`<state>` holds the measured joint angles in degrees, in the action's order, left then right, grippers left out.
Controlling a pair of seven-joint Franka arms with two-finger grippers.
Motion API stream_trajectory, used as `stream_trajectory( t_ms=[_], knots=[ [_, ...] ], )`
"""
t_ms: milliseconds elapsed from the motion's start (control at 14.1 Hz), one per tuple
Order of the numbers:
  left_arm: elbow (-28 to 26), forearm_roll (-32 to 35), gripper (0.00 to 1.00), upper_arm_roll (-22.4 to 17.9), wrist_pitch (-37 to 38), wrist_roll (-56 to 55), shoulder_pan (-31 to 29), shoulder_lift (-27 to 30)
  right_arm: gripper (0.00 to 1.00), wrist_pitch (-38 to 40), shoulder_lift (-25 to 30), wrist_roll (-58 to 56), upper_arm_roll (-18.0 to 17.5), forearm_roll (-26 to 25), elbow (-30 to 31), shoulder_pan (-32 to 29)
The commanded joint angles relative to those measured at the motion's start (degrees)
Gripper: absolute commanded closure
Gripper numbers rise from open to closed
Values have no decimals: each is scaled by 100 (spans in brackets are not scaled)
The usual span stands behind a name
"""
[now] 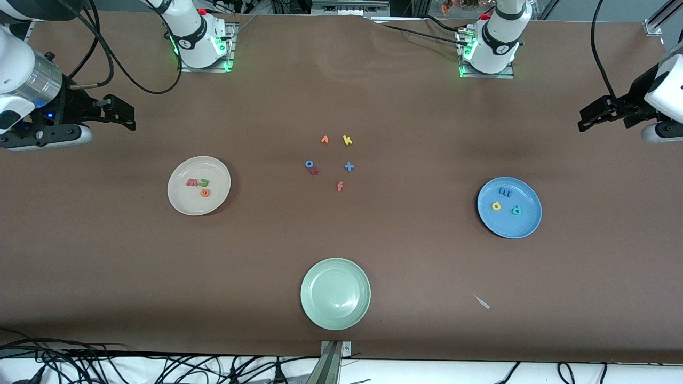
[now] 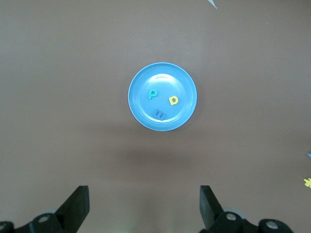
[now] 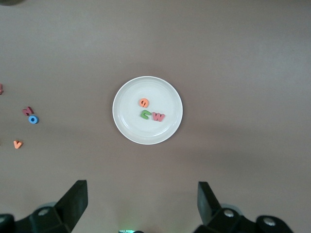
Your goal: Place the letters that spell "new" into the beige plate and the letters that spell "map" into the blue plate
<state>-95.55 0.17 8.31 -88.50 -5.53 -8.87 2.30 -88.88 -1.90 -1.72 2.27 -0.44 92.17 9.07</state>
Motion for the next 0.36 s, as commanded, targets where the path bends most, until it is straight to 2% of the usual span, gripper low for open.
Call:
stream_trajectory(
  t_ms=[0, 285],
  knots=[
    [213, -184, 0, -5, 166, 26, -9, -107, 0, 20, -30, -56, -34, -61, -94, -45],
    [213, -184, 0, -5, 166, 26, -9, -107, 0, -15, -38, -56, -34, -52, -85, -45]
  ],
)
